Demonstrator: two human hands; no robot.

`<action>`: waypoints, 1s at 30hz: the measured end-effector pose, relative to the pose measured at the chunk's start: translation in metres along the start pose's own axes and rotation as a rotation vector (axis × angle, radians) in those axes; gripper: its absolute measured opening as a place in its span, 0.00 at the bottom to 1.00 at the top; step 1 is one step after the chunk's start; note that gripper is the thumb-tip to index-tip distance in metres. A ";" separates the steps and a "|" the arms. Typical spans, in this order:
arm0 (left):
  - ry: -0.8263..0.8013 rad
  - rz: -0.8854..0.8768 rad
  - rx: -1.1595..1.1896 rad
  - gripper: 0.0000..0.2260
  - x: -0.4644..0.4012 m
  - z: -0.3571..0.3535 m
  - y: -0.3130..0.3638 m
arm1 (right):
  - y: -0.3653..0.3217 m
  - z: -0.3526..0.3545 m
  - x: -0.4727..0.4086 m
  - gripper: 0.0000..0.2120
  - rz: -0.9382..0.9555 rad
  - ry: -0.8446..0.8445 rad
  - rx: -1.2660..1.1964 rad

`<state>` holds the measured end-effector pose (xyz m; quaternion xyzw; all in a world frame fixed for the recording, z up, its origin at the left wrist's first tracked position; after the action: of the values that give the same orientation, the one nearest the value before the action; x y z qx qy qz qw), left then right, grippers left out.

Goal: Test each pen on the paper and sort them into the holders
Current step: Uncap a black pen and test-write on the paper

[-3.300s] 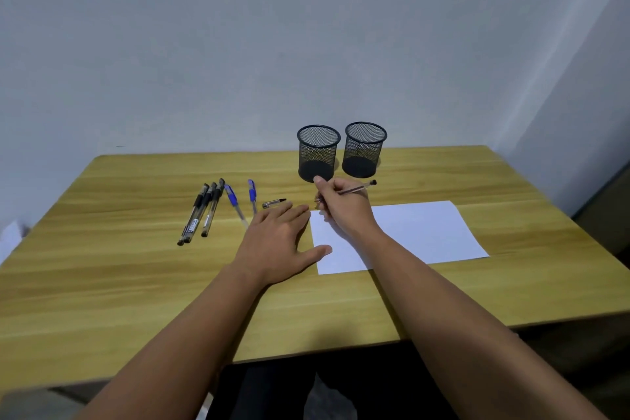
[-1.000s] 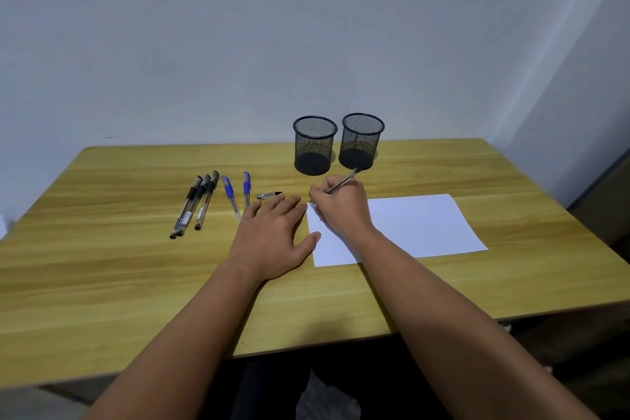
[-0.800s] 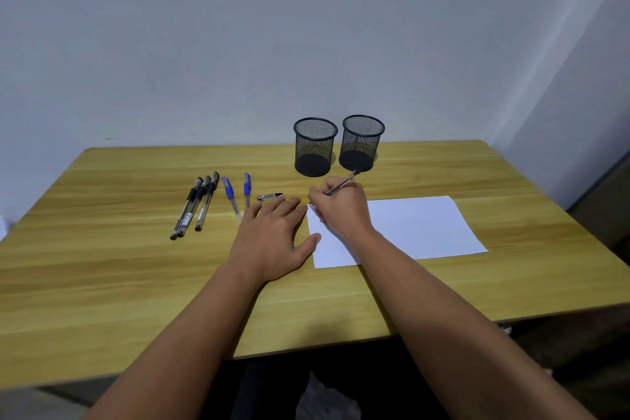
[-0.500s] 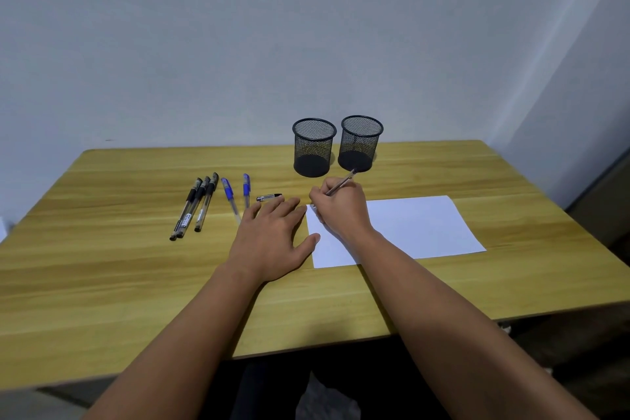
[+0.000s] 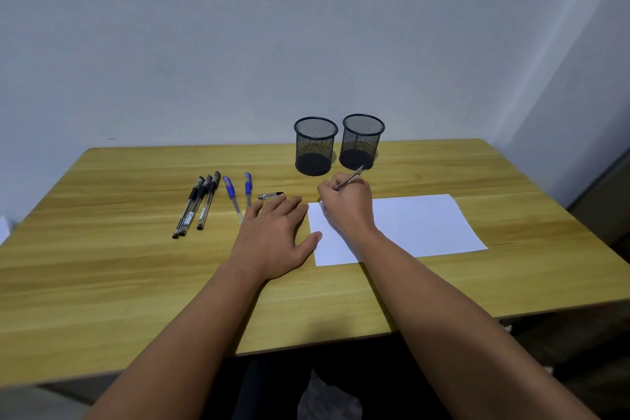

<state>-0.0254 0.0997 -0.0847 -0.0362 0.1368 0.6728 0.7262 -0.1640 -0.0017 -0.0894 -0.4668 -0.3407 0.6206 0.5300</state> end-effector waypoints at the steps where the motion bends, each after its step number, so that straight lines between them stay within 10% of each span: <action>1: -0.003 0.000 -0.001 0.33 0.000 -0.001 0.000 | 0.000 0.000 0.000 0.17 -0.002 0.001 0.004; 30: -0.015 -0.017 -0.024 0.33 0.000 0.001 0.003 | 0.000 0.008 0.004 0.17 -0.145 0.026 -0.157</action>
<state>-0.0285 0.1001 -0.0834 -0.0411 0.1227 0.6683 0.7325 -0.1717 0.0033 -0.0874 -0.4891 -0.4144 0.5459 0.5395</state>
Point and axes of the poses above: each hand's wrist, its own x-axis away from the middle knuckle, its own z-axis out of the back of the hand, y = z × x, the point moved 8 cm from there along -x, towards the middle knuckle, and after that the axes turned 1 degree about z, right-handed, at the moved point
